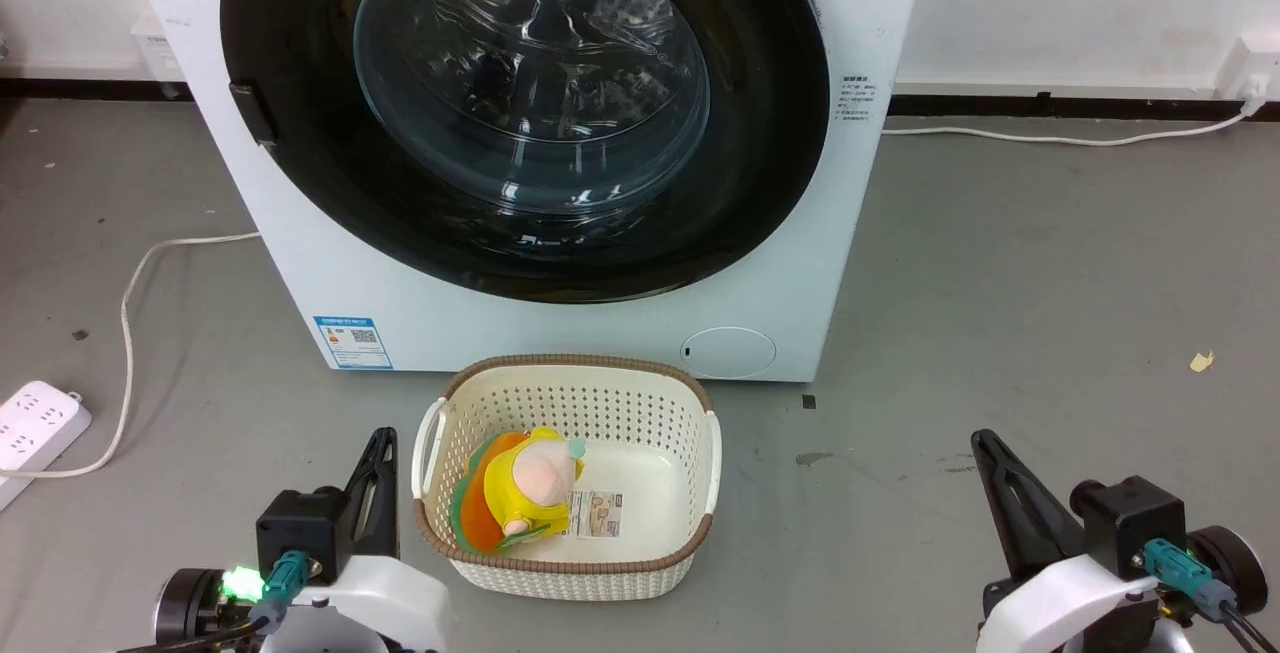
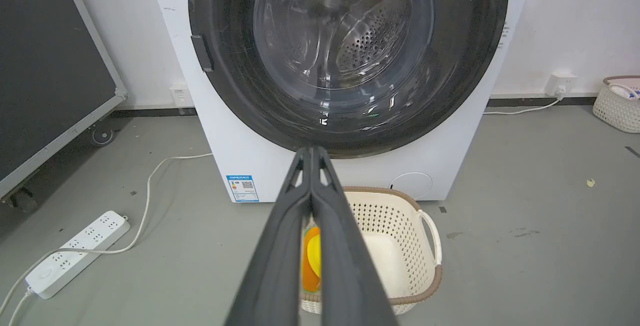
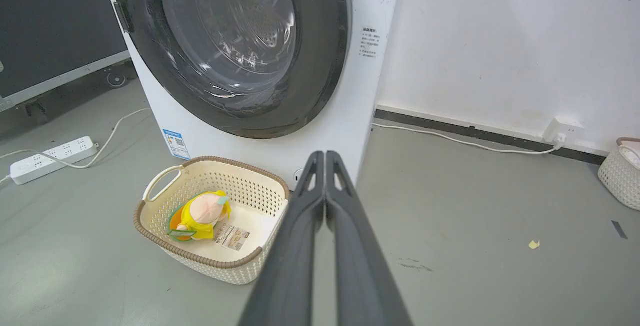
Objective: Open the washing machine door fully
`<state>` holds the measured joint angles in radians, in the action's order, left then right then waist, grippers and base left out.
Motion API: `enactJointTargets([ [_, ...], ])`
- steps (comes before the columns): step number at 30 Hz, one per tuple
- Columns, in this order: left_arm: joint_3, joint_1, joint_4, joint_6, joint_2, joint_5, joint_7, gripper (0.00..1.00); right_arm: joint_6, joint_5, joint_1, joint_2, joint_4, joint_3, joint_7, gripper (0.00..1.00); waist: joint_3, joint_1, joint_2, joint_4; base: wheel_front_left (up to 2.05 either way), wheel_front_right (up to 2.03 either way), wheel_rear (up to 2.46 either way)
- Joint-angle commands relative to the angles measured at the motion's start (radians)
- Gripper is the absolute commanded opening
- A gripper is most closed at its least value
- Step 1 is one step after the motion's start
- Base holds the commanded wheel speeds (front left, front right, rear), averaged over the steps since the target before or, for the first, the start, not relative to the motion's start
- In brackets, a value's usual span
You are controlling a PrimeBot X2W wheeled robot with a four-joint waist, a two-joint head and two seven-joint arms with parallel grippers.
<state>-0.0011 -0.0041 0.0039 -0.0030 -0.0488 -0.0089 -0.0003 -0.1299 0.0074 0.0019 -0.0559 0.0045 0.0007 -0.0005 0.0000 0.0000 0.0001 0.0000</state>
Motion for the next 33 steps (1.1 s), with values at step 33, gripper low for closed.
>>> enactJointTargets([
  [33, 0.001, 0.004, -0.004, 0.003, -0.001, 0.009, 0.0, 0.0, -0.001, -0.007, -0.002, 0.006, -0.005, -0.001, 0.0, 0.0, 0.0, 0.0, -0.0001, 0.0, 0.0, 0.0, 0.0],
])
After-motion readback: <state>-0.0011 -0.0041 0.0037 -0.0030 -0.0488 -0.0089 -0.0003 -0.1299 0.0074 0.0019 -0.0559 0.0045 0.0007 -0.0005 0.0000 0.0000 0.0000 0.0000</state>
